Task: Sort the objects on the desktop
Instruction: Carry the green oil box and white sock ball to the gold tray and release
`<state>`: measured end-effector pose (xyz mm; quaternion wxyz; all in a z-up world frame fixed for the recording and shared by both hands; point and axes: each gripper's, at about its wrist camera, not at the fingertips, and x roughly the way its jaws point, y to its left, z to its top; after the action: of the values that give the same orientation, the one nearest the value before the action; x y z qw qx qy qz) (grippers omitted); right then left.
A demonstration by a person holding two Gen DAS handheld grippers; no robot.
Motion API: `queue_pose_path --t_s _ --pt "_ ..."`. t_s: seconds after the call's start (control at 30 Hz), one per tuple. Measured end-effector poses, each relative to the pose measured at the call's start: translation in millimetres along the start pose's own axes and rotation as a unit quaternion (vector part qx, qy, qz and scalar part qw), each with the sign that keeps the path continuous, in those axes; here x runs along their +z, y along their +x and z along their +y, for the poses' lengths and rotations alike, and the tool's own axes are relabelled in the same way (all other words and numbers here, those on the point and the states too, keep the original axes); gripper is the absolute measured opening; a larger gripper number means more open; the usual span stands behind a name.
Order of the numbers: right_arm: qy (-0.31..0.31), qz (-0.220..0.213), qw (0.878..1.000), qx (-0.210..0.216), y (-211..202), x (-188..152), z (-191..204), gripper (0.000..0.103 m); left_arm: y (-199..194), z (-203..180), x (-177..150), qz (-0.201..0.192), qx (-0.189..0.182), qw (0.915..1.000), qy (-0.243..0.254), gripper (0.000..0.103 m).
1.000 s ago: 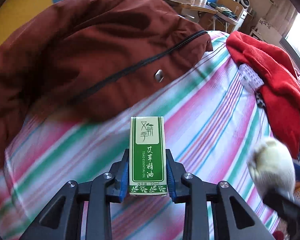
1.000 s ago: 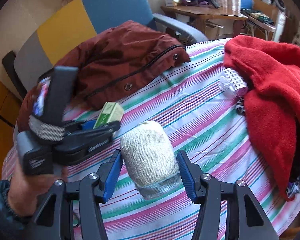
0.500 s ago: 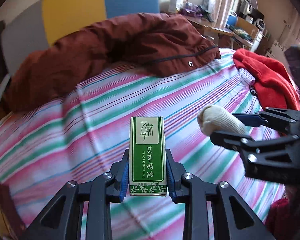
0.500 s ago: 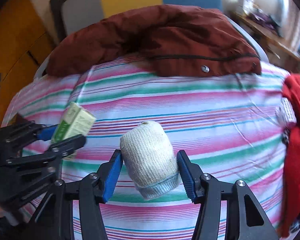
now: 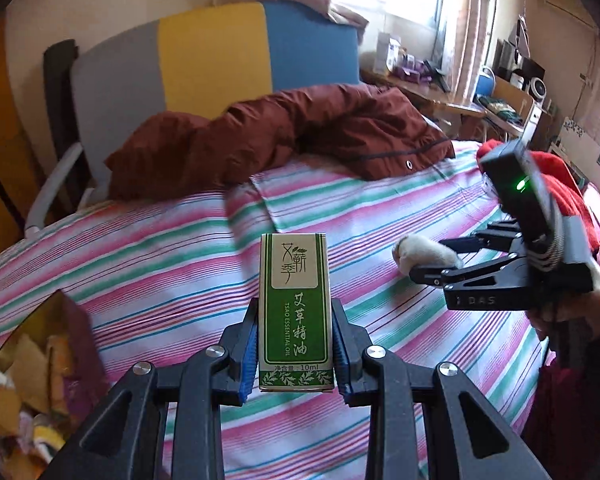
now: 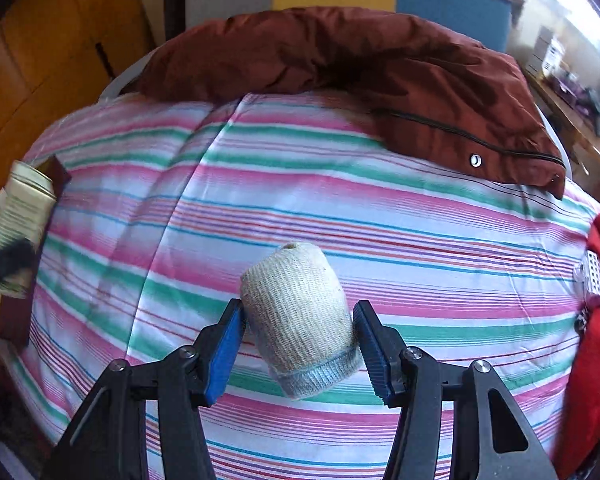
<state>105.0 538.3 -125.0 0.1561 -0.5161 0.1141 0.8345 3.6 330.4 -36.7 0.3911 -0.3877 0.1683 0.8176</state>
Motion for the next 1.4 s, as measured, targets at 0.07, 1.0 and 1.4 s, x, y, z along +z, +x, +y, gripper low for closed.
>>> queue_pose_path --t_s 0.07,1.0,1.4 --pt "-0.006 0.006 1.000 -0.001 4.7 -0.4 2.6 0.056 -11.7 8.2 -3.8 -0.008 0.003 0.9999 -0.007 0.031" --pt "-0.073 0.040 0.996 0.016 -0.5 -7.7 120.2 0.056 -85.4 82.7 -63.7 -0.048 0.029 0.9959 -0.071 0.031" --pt "-0.108 0.018 0.991 0.078 -25.3 -5.8 205.0 0.056 -97.8 118.0 -86.1 -0.054 0.034 0.9920 -0.110 0.031"
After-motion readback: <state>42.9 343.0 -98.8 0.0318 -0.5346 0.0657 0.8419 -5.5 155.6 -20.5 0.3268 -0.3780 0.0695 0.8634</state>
